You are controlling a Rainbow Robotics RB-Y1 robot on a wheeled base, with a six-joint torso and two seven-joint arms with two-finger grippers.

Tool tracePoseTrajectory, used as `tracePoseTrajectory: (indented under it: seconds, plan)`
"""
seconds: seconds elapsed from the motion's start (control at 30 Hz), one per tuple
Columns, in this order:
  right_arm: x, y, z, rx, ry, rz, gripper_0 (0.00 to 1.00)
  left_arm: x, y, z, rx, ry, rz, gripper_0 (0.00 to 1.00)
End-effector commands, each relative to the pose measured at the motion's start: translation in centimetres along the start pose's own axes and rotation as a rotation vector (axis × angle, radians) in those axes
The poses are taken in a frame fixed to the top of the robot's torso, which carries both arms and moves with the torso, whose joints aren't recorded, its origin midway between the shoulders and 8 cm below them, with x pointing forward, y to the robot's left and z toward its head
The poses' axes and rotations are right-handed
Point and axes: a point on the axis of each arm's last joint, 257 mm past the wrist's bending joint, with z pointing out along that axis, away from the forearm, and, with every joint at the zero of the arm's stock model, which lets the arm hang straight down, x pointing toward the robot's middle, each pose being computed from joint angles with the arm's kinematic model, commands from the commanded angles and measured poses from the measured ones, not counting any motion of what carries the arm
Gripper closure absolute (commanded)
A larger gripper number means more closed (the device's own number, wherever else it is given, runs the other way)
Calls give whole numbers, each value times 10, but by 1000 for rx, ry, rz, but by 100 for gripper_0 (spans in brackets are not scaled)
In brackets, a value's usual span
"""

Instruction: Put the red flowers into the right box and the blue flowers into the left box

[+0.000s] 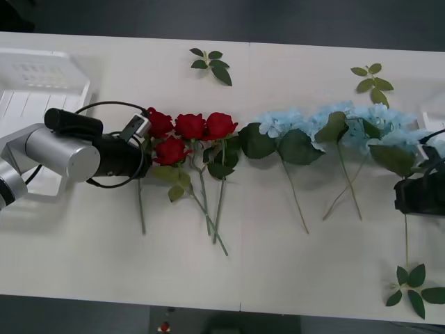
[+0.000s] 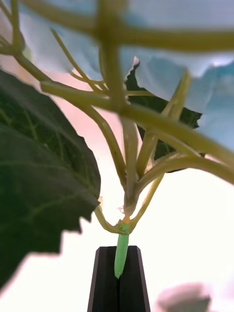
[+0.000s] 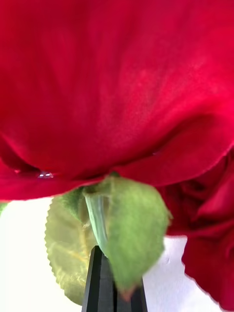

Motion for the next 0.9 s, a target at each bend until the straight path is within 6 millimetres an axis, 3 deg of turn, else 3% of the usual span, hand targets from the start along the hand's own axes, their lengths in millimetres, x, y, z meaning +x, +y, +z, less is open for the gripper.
tracePoseTrajectory:
  seconds: [0.03,0.3,0.6,0.73,0.9]
  plan:
    - [-7,3,-34,-8,-38,-27,100,-29,23,-29,-22,-7,5,100]
    - [5,23,-77,-45,-31,-16,100,-57,43,-86,-7,54,-22,100]
    - [0,6,-82,3,-48,-23,100,-93,42,-140,82,25,-101,100]
    - [-17,-14,-72,68,-115,-48,100,-116,20,-164,223,-45,-135,100]
    - [-20,-30,-35,127,-141,-88,100,-146,-23,-187,420,-141,-173,100]
